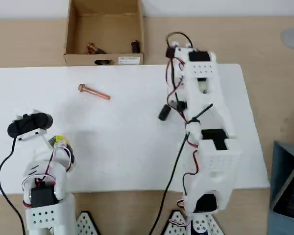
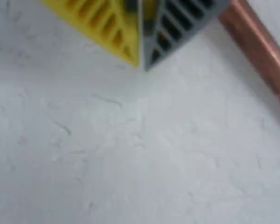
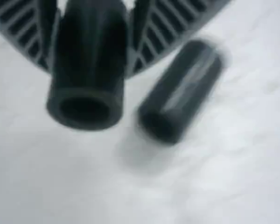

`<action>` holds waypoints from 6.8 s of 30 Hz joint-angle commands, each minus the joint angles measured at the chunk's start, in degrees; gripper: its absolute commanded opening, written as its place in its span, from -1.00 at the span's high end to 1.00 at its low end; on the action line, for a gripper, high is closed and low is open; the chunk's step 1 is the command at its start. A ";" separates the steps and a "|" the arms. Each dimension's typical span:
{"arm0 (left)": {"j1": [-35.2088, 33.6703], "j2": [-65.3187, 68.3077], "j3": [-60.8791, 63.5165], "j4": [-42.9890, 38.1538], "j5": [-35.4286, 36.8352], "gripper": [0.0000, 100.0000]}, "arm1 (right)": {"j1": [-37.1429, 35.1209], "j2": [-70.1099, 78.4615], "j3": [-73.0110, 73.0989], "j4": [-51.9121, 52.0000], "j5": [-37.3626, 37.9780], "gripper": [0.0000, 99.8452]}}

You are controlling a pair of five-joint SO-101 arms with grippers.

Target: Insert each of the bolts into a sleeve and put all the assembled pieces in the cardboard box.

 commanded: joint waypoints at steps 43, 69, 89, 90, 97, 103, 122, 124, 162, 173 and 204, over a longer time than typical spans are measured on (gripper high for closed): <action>9.58 23.25 -37.89 13.01 8.26 1.00 | 5.05 -79.52 47.43 1.41 -5.27 0.98; 9.58 120.92 -123.25 33.49 36.75 0.99 | 5.14 -100.62 60.35 0.70 -11.60 0.98; 11.96 144.04 -141.98 33.41 36.75 0.72 | 5.05 -100.26 61.05 -1.49 -12.31 0.98; 12.04 144.66 -141.89 33.49 36.75 0.72 | 5.05 -100.26 61.49 -1.76 -12.31 0.98; 12.04 148.09 -142.33 33.05 36.75 0.72 | 5.05 -100.26 62.73 -2.37 -12.31 0.98; 11.16 152.04 -142.33 30.42 36.84 0.72 | 5.05 -100.26 62.81 -2.29 -12.31 0.98; 11.52 152.40 -153.93 41.41 36.84 1.00 | 4.70 -100.62 59.38 -1.85 -12.22 0.98; 12.40 151.08 -158.95 44.31 35.69 1.00 | 4.70 -100.26 57.10 -0.97 -11.69 0.98; 22.15 53.76 -76.40 28.57 12.48 1.00 | 4.79 -122.51 73.36 -11.78 3.08 0.98; 22.77 24.40 -42.90 4.66 12.40 1.00 | -2.86 -129.98 85.93 -20.40 4.48 0.98; 34.02 -0.31 -31.03 -14.68 23.74 1.00 | -36.18 -129.98 95.52 -36.57 10.64 0.98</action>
